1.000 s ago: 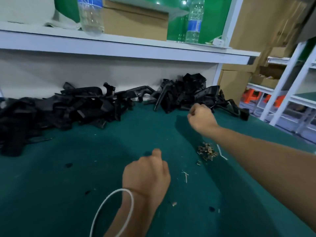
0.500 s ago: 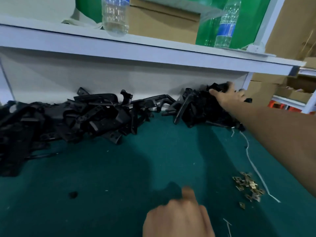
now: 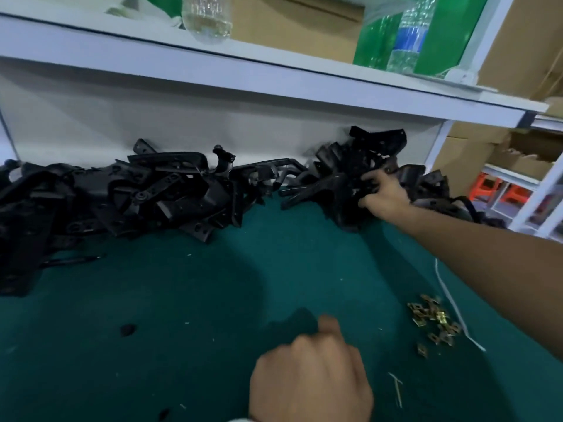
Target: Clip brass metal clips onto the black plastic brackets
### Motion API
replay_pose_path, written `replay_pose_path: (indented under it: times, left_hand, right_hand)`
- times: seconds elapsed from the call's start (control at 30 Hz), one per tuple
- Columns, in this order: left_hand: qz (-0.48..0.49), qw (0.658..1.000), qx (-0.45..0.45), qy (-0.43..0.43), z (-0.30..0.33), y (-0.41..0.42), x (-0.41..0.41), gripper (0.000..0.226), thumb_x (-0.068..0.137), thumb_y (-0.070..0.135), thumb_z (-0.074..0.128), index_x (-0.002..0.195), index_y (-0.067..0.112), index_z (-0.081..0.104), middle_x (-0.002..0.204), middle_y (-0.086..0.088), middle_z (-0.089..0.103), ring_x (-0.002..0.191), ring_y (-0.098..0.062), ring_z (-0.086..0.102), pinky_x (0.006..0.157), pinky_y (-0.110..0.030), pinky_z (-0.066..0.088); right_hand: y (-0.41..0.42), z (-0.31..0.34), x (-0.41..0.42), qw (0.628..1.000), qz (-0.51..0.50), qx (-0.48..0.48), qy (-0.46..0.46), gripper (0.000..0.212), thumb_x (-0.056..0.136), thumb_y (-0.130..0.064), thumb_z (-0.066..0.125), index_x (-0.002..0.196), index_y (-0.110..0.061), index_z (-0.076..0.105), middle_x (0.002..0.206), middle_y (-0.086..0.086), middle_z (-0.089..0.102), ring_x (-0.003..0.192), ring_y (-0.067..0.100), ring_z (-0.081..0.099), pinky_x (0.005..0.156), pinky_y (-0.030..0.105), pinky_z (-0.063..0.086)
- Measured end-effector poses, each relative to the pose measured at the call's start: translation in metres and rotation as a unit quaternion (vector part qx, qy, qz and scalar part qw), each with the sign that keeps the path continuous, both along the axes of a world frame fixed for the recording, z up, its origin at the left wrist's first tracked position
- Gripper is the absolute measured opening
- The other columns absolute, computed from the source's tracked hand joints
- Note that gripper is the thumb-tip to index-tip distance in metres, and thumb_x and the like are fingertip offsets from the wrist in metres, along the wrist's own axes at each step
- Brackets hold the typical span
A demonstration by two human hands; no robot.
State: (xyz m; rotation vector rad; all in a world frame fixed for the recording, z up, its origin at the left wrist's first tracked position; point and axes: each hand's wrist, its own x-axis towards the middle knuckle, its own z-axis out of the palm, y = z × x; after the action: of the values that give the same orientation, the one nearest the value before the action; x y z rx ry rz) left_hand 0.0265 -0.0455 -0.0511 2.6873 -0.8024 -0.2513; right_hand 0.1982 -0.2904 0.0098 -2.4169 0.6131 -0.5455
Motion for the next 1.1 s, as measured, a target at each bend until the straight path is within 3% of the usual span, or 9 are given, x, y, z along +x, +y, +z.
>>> replay_pose_path:
  times: [0.07, 0.17, 0.23, 0.4, 0.53, 0.7, 0.87, 1.0, 1.1]
  left_hand:
    - [0.027, 0.989, -0.001, -0.147, 0.010, 0.085, 0.017, 0.015, 0.089, 0.037, 0.037, 0.088, 0.022, 0.036, 0.071, -0.005, 0.065, 0.070, -0.027, 0.069, 0.057, -0.030, 0.038]
    - [0.044, 0.990, -0.058, -0.124, 0.009, 0.076, -0.031, 0.021, 0.080, 0.031, 0.053, 0.072, 0.021, 0.036, 0.050, -0.003, 0.051, 0.044, -0.025, 0.056, 0.046, -0.029, 0.031]
    - [0.078, 0.981, -0.106, -0.143, 0.006, 0.069, -0.043, 0.024, 0.091, 0.034, 0.040, 0.074, 0.021, 0.029, 0.056, -0.001, 0.043, 0.050, -0.024, 0.048, 0.048, -0.032, 0.032]
    - [0.094, 0.968, -0.138, -0.187, 0.002, 0.073, -0.035, 0.028, 0.095, 0.037, 0.036, 0.072, 0.024, 0.026, 0.057, 0.003, 0.043, 0.043, -0.011, 0.035, 0.042, -0.030, 0.017]
    - [0.105, 0.967, -0.149, -0.176, 0.001, 0.073, -0.032, 0.027, 0.094, 0.035, 0.038, 0.072, 0.024, 0.026, 0.055, 0.003, 0.042, 0.042, -0.010, 0.034, 0.042, -0.030, 0.016]
    - [0.130, 0.963, -0.147, -0.186, 0.000, 0.074, -0.033, 0.021, 0.095, 0.032, 0.043, 0.078, 0.025, 0.034, 0.053, 0.005, 0.035, 0.041, -0.007, 0.027, 0.043, -0.029, 0.012]
    - [0.133, 0.960, -0.142, -0.200, 0.003, 0.075, -0.036, 0.018, 0.095, 0.029, 0.046, 0.079, 0.024, 0.038, 0.053, 0.007, 0.032, 0.041, -0.009, 0.024, 0.043, -0.029, 0.011]
    - [0.101, 0.968, -0.118, -0.198, 0.004, 0.074, -0.037, 0.016, 0.097, 0.033, 0.043, 0.101, 0.024, 0.056, 0.062, 0.007, 0.035, 0.048, -0.015, 0.029, 0.046, -0.031, 0.016]
    - [0.124, 0.965, -0.116, -0.200, 0.007, 0.076, -0.036, 0.028, 0.095, 0.033, 0.042, 0.110, 0.020, 0.062, 0.065, 0.008, 0.045, 0.049, -0.011, 0.028, 0.047, -0.030, 0.017]
  right_hand:
    - [0.018, -0.015, -0.012, 0.998, 0.059, 0.000, 0.024, 0.046, 0.078, -0.014, 0.078, 0.111, -0.039, 0.058, 0.119, -0.003, 0.064, 0.115, 0.030, 0.061, 0.104, 0.047, 0.049]
    - [0.050, -0.032, -0.030, 0.988, 0.138, 0.025, 0.066, 0.033, 0.085, -0.025, 0.080, 0.103, -0.036, 0.055, 0.096, -0.009, 0.065, 0.090, 0.020, 0.065, 0.075, 0.025, 0.053]
    - [0.066, -0.036, -0.043, 0.983, 0.169, 0.018, 0.064, 0.028, 0.091, -0.032, 0.079, 0.105, -0.031, 0.055, 0.093, -0.008, 0.064, 0.078, 0.011, 0.061, 0.057, 0.017, 0.046]
    - [0.094, -0.032, -0.081, 0.979, 0.203, 0.007, 0.030, 0.016, 0.093, -0.030, 0.077, 0.099, -0.027, 0.062, 0.093, -0.004, 0.067, 0.086, 0.018, 0.066, 0.071, 0.035, 0.051]
    - [0.116, -0.026, -0.115, 0.966, 0.256, 0.027, 0.006, 0.015, 0.095, -0.030, 0.073, 0.100, -0.041, 0.064, 0.094, -0.013, 0.070, 0.087, 0.004, 0.065, 0.073, 0.022, 0.049]
    - [0.137, -0.012, -0.153, 0.960, 0.262, 0.077, -0.065, 0.020, 0.104, -0.023, 0.062, 0.093, -0.034, 0.074, 0.093, -0.006, 0.073, 0.093, 0.010, 0.067, 0.089, 0.031, 0.049]
    - [0.147, -0.004, -0.193, 0.958, 0.263, 0.096, -0.055, 0.018, 0.103, -0.019, 0.060, 0.112, -0.030, 0.071, 0.108, -0.009, 0.075, 0.105, 0.005, 0.067, 0.104, 0.037, 0.051]
    - [0.166, -0.004, -0.202, 0.924, 0.360, -0.121, 0.049, 0.073, 0.093, -0.004, 0.067, 0.153, -0.038, 0.042, 0.155, -0.008, 0.040, 0.146, 0.007, 0.035, 0.122, 0.028, 0.030]
    - [0.173, 0.000, -0.193, 0.881, 0.405, -0.154, 0.188, 0.073, 0.093, 0.002, 0.055, 0.151, -0.040, 0.047, 0.171, -0.012, 0.014, 0.156, 0.009, 0.009, 0.121, 0.025, 0.007]
